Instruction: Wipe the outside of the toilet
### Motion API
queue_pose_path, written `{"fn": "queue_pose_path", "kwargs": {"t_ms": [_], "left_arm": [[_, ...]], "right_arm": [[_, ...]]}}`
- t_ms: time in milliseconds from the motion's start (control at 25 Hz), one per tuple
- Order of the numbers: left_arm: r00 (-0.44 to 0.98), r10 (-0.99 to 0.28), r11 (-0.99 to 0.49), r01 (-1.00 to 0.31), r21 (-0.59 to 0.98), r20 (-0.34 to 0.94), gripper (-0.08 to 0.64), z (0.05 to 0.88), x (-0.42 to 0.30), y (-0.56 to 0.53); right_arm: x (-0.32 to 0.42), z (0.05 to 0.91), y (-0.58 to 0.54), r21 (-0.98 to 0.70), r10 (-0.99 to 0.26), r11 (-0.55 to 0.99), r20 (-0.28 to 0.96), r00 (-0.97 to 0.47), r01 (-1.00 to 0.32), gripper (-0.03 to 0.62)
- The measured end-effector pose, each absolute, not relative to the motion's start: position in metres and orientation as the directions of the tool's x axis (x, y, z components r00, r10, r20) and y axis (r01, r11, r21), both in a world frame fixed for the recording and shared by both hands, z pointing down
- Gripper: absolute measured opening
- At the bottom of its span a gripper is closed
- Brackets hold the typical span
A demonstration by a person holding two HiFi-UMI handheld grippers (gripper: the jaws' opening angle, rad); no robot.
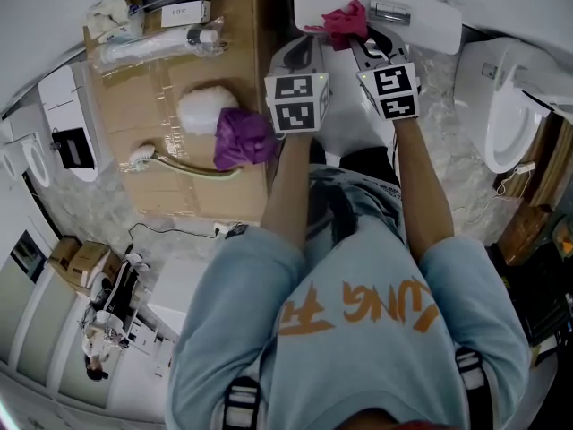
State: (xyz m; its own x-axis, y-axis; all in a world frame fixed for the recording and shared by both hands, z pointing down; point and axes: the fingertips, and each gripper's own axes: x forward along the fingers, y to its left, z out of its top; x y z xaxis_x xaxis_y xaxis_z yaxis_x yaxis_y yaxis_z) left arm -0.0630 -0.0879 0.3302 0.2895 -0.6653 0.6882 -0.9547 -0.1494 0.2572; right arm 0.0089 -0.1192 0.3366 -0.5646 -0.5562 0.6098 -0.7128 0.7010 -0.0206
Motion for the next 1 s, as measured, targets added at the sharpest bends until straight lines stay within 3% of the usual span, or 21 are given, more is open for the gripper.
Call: {"fn": "queue_pose_path", "kwargs": {"t_ms": [1000], "left_arm": [[0.364, -0.602, -0.287, -0.929, 0.233, 0.711, 0.026, 0.337, 0.025, -0.082]], "right_arm": [[0.111, 0.342, -0.113, -0.055, -0.622, 0.603, 0.593, -0.512, -0.796, 0.095]]}}
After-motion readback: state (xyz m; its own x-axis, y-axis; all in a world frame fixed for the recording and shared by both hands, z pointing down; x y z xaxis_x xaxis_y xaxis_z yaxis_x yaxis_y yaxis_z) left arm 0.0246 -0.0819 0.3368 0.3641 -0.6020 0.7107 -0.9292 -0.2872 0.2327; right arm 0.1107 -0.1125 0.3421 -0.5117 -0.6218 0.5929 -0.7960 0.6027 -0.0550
